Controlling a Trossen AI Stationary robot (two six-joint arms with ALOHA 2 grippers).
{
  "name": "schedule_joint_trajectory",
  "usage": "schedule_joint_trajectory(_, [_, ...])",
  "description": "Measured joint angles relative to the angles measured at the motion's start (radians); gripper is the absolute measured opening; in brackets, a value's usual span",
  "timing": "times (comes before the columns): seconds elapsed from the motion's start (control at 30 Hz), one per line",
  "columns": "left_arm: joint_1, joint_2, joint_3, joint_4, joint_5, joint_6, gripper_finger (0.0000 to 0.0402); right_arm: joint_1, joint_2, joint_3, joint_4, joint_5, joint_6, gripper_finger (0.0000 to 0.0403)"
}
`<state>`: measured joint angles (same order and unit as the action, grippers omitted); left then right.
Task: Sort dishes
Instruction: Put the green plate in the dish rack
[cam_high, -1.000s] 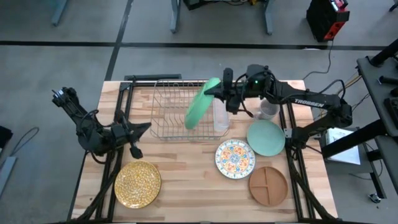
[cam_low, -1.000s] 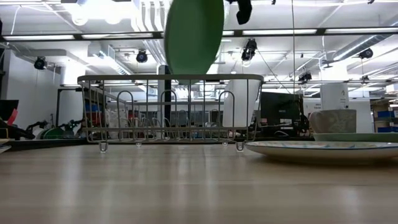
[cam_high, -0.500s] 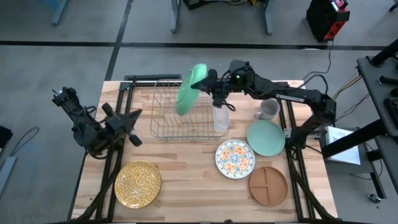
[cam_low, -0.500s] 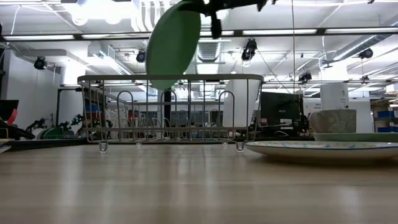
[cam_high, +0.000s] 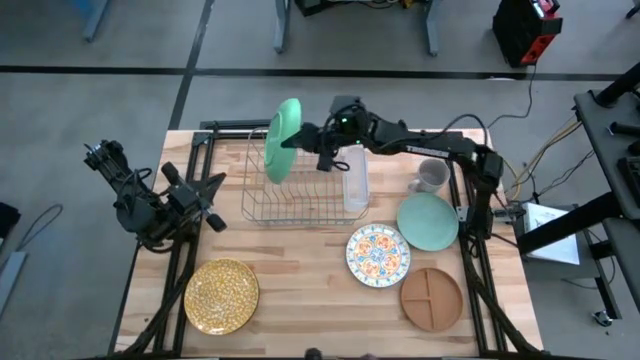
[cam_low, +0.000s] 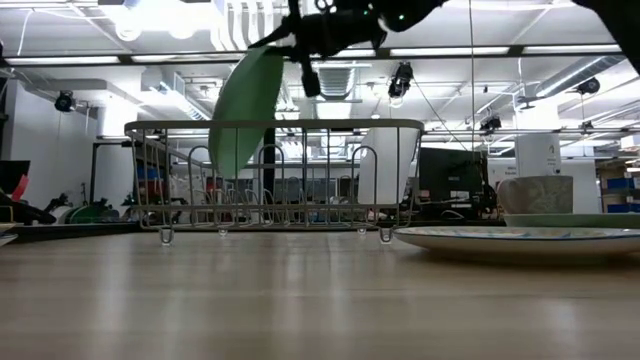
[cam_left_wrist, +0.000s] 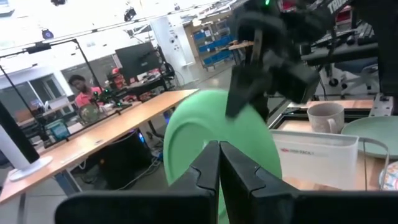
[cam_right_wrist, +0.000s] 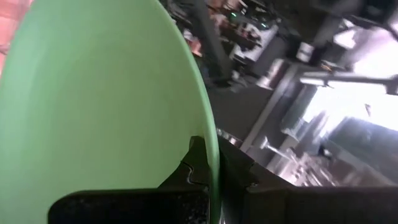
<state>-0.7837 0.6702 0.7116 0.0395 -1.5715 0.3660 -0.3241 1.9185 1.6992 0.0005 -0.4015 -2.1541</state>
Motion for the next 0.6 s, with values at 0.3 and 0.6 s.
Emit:
schedule_joint_trajectory(0.3, [0.0,-0.001,-0.001,-0.02,0.0,0.018,0.0,0.004,0.101,0.038,0.052,-0.019,-0.006,0.0])
schedule_joint_trajectory(0.6, [0.0,-0.001,-0.001,-0.049,0.0,0.018,0.0,0.011,0.112,0.038,0.061,-0.025,0.063,0.0])
